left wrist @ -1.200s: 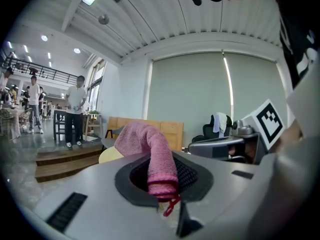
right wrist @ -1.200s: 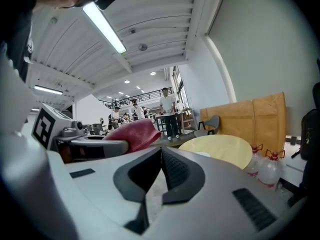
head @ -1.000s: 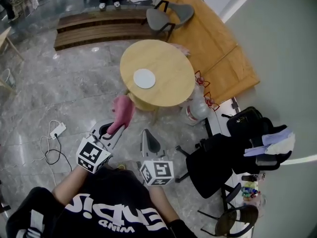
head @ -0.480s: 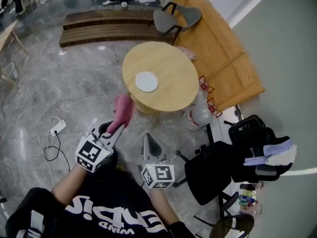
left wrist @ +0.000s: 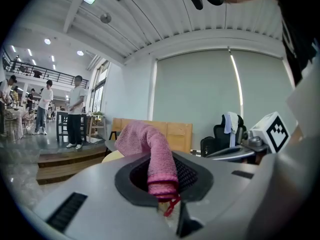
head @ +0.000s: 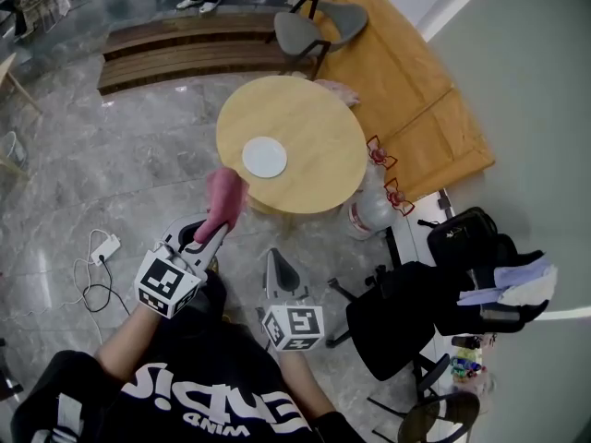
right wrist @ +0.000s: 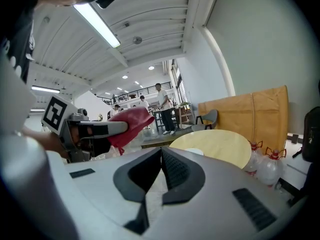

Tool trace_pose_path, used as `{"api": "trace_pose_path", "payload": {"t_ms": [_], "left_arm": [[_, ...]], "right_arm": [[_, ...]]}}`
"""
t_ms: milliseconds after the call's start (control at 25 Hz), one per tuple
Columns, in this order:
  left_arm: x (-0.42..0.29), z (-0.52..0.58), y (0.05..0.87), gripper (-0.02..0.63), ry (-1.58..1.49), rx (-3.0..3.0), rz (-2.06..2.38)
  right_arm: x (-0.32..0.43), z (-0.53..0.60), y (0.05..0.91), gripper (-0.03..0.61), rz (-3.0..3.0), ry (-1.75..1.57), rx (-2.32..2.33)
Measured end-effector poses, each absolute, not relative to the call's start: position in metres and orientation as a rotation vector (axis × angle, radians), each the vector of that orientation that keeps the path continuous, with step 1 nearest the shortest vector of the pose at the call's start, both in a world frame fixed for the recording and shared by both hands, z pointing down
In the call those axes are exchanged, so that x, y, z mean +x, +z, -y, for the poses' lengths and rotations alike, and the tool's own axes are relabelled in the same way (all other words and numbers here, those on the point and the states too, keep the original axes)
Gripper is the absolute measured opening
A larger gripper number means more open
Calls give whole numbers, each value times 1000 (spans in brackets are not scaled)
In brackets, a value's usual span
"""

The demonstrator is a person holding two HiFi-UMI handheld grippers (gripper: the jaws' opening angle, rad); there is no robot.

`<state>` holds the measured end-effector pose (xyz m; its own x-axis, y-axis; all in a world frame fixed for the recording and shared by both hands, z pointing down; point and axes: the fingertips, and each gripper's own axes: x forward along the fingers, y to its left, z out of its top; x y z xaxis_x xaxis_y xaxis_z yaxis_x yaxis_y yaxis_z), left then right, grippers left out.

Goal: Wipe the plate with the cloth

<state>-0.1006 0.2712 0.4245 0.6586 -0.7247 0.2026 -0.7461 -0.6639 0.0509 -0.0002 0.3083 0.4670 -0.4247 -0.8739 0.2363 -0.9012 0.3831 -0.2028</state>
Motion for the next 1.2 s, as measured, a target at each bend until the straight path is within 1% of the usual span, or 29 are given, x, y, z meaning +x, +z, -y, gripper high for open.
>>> {"api": "trace_pose_path", "payload": {"t_ms": [320,1200], "left_arm": [[-99,-224,434,51,263,2724,1188],[-116,-104,451,51,297,2792,939]], "right_arm": [[0,-265,475,23,2509,502,1642],[-36,-145,476,23,2391,554,1765]]}}
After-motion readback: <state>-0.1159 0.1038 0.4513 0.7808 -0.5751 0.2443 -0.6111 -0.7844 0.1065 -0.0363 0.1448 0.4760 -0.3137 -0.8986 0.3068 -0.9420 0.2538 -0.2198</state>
